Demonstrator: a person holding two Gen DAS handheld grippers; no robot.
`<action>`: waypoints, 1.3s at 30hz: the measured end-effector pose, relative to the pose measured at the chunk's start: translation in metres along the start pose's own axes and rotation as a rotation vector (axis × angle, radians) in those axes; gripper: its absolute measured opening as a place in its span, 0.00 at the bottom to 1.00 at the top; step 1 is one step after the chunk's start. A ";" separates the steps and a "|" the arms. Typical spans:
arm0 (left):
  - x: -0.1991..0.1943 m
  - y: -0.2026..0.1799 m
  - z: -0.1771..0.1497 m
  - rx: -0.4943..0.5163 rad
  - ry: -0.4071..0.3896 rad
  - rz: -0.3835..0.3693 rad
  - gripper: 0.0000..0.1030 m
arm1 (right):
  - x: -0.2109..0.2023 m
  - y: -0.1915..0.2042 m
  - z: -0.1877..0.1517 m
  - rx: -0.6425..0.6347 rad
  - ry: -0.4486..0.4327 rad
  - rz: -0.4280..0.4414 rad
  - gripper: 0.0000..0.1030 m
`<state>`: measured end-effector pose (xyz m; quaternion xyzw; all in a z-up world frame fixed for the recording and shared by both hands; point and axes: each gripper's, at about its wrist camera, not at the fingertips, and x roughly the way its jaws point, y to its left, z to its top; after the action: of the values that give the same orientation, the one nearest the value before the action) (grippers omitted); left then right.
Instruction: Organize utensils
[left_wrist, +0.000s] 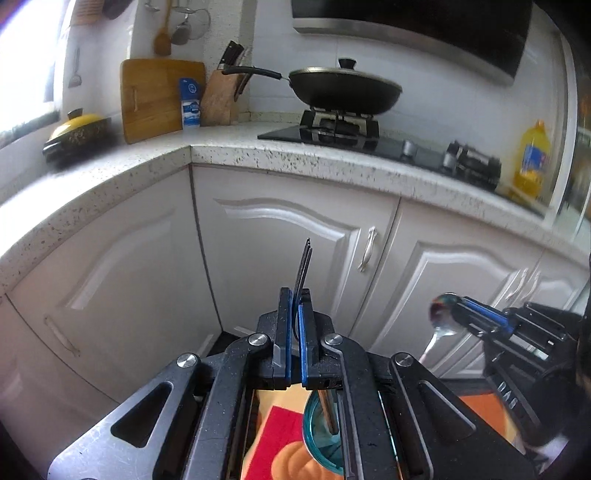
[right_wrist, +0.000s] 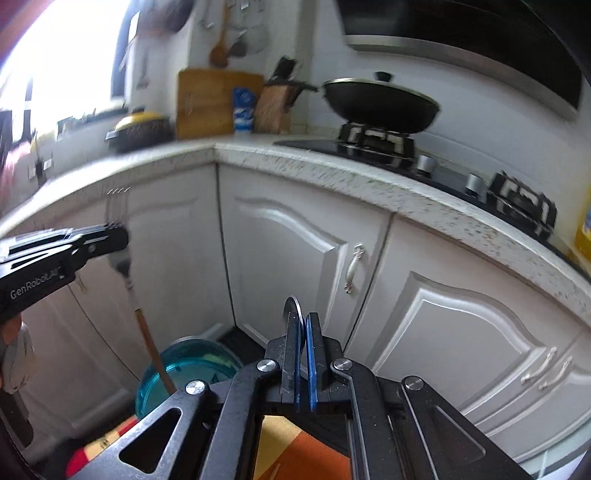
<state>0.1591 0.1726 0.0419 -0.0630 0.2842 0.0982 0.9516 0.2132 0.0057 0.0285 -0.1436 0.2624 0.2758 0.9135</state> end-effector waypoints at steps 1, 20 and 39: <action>0.006 -0.003 -0.003 0.008 0.007 0.003 0.01 | 0.004 0.006 -0.003 -0.022 0.008 0.000 0.02; 0.008 0.005 -0.040 -0.071 0.138 -0.065 0.42 | -0.002 -0.005 -0.038 0.132 0.107 0.249 0.20; -0.068 -0.018 -0.067 -0.042 0.146 -0.160 0.45 | -0.096 -0.020 -0.103 0.219 0.126 0.174 0.29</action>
<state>0.0722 0.1327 0.0246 -0.1124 0.3447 0.0231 0.9317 0.1150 -0.0933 0.0001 -0.0367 0.3592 0.3139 0.8781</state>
